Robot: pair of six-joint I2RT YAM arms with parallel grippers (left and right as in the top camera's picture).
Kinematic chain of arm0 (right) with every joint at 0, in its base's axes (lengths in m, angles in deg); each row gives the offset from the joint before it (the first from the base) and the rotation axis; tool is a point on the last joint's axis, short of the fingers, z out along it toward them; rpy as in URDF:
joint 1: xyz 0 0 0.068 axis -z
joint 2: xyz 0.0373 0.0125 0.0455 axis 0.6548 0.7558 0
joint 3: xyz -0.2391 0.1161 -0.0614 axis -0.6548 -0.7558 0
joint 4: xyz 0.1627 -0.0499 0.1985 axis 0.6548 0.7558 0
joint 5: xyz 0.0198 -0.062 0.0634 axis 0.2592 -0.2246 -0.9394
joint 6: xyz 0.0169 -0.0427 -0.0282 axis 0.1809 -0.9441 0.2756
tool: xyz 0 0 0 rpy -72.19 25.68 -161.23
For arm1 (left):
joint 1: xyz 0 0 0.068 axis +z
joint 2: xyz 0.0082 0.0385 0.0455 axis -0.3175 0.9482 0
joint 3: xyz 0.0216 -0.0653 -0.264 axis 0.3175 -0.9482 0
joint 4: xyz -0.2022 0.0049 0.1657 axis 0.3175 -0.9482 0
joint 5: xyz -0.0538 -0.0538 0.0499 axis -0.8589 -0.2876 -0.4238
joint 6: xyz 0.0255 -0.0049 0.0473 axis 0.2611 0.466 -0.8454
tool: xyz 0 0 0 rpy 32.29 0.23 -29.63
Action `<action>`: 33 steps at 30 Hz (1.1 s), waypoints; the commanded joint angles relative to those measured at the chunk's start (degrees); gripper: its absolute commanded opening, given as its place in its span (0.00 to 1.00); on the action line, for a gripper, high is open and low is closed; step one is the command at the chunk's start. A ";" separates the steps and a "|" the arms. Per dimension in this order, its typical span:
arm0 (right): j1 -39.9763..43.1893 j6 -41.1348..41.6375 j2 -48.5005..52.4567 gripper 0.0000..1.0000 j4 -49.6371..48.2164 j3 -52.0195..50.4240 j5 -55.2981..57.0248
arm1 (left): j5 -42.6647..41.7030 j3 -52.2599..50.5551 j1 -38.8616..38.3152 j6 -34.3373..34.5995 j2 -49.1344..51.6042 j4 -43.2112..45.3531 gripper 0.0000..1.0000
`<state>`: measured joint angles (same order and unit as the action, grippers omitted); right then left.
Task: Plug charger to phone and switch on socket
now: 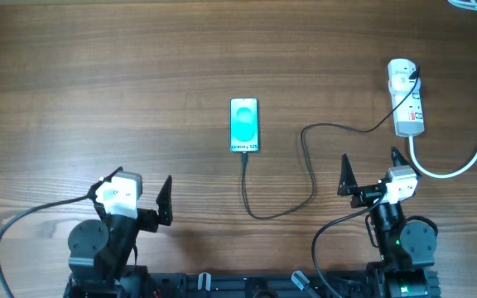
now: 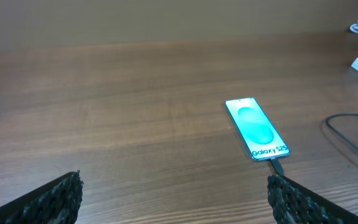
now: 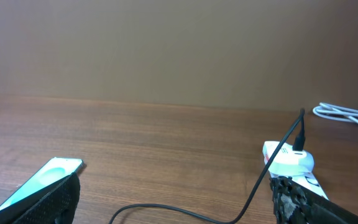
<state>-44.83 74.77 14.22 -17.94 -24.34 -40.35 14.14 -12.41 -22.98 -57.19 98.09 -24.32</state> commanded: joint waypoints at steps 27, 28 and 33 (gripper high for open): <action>0.28 0.83 -0.57 1.00 -0.15 -0.07 0.35 | 3.10 -22.49 3.37 8.52 -7.98 30.10 1.00; 0.28 0.85 -0.57 1.00 -0.15 -0.07 0.35 | 3.10 -22.49 3.37 7.37 -7.98 30.10 1.00; 0.28 0.81 -0.57 1.00 -0.15 -0.07 0.35 | 5.33 -22.49 3.37 2.29 -7.98 29.92 1.00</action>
<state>-44.83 74.77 14.22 -17.94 -24.34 -40.35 17.33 -34.53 -19.95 -50.74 90.72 6.03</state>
